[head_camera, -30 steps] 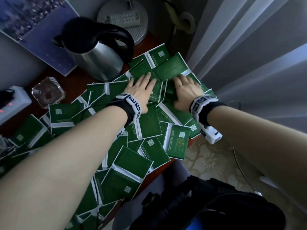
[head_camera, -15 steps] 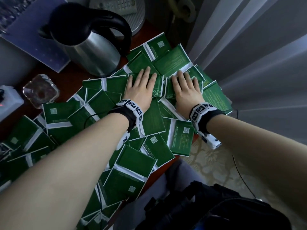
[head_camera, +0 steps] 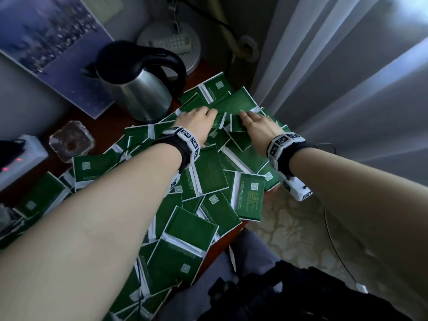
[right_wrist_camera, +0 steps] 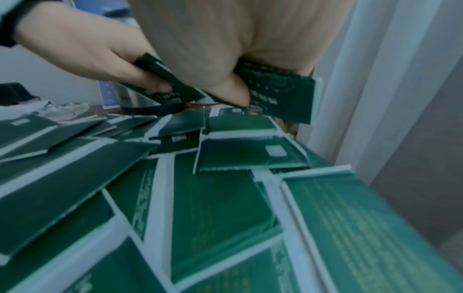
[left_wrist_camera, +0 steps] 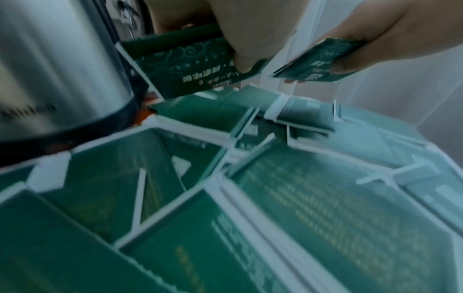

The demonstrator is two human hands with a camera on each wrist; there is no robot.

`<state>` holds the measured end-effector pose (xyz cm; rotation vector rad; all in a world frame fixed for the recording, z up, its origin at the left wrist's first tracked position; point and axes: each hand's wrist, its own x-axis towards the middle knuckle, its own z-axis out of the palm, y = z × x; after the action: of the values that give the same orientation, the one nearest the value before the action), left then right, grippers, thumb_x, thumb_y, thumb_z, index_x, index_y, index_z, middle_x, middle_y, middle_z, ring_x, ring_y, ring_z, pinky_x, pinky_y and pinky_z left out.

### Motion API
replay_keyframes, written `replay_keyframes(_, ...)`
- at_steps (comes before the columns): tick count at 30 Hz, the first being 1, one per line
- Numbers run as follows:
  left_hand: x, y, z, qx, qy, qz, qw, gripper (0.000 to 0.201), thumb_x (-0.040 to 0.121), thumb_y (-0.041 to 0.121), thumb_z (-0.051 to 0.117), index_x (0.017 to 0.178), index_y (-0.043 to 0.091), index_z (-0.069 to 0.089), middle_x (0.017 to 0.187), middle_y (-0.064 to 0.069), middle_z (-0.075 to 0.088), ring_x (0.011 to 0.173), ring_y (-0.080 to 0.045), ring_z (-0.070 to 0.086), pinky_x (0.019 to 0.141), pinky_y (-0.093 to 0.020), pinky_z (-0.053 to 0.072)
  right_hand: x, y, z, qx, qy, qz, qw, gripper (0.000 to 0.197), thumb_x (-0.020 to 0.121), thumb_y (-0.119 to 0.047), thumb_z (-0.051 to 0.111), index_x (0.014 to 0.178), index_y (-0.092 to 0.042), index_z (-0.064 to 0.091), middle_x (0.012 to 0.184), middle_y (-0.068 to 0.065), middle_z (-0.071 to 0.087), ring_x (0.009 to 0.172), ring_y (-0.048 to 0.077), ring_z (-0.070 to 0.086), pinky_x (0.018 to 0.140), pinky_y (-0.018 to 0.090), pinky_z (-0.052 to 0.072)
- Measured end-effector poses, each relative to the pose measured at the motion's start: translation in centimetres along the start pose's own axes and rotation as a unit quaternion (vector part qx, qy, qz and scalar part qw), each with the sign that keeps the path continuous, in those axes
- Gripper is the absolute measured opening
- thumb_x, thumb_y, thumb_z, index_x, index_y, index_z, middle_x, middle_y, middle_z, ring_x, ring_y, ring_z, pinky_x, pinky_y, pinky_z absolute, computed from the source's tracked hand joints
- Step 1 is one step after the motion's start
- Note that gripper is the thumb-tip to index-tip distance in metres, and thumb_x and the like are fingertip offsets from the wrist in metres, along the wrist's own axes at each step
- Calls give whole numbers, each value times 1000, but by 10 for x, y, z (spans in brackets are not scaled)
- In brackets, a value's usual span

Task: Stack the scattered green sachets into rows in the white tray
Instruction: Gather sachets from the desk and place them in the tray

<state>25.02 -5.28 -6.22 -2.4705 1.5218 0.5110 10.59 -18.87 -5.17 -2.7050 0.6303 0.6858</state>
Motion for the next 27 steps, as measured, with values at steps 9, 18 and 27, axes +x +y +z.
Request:
replay_keyframes(9,-65,8,-96,66,39,-103,992,24,92,-2,47,114,6,55,108,-19,64,97,-42,63,68,-43,44,-35,-22,-83,-38,91,-81,992,81,82,5,44,156,-20,21,150,10,42,127,35,50,97,43,50)
replay_keyframes(18,-186,-11,-94,36,33,-269,962,35,91,-2,49,125,5,51,120,-23,61,111,-44,60,79,-46,48,-59,-123,-103,-83,103,-233,964,64,86,3,45,146,-16,38,124,17,59,109,36,61,84,43,55)
replay_keyframes(27,-332,-69,-47,-12,19,-385,923,34,88,-3,53,121,3,54,105,-20,65,93,-38,66,71,-42,54,-99,-272,-67,-112,84,-371,918,55,92,-3,45,144,-18,41,128,16,59,113,37,59,92,43,50)
